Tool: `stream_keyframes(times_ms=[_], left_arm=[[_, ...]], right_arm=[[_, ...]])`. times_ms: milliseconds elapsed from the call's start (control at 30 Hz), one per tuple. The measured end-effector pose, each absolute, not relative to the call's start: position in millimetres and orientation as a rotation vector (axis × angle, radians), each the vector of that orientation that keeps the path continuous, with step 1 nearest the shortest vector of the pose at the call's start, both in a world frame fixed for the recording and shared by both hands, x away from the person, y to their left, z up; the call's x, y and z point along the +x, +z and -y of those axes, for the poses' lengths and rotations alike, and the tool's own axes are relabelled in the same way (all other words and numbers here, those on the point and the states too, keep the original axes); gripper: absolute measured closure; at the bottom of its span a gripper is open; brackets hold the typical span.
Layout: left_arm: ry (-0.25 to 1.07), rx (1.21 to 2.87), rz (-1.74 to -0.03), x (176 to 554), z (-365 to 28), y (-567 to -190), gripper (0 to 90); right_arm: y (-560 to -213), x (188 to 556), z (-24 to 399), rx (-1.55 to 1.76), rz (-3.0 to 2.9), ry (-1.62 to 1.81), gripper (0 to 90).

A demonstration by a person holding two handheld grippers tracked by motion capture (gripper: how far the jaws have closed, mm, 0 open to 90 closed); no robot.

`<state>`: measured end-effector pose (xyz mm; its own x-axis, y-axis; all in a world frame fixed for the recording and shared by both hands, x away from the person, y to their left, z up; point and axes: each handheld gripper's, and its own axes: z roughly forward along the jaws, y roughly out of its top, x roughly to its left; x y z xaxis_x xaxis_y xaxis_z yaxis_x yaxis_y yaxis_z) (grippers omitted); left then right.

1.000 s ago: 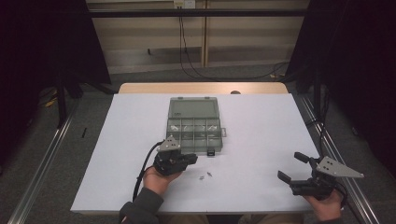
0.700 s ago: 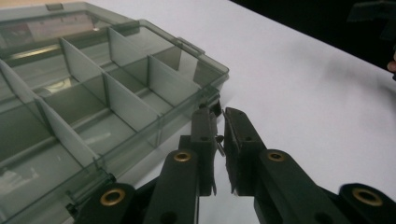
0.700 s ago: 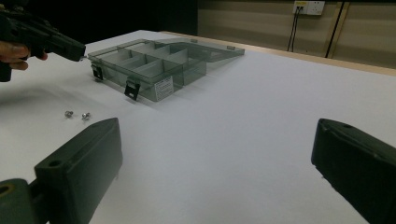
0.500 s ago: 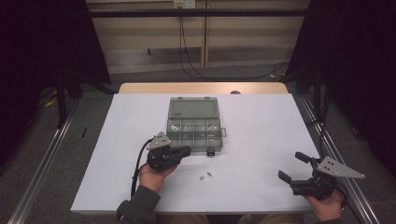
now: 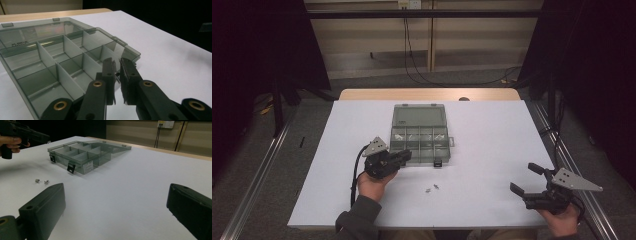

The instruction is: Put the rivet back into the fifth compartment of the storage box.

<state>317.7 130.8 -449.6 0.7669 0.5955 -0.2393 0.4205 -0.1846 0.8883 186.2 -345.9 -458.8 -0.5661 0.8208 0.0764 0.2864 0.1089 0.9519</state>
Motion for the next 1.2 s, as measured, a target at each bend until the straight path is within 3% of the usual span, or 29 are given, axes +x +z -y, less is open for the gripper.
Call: stream_keyframes(times_ms=[933, 1200], left_arm=[[0.337, 1.778, -0.904, 345, -146, -458, 82.0], [0.337, 1.785, -0.923, 350, -145, -463, 70.9]], right_arm=[[-459, 186, 346, 1.078, -1.91, 1.47, 1.9], [-459, 186, 346, 1.077, -1.91, 1.477, 2.0]])
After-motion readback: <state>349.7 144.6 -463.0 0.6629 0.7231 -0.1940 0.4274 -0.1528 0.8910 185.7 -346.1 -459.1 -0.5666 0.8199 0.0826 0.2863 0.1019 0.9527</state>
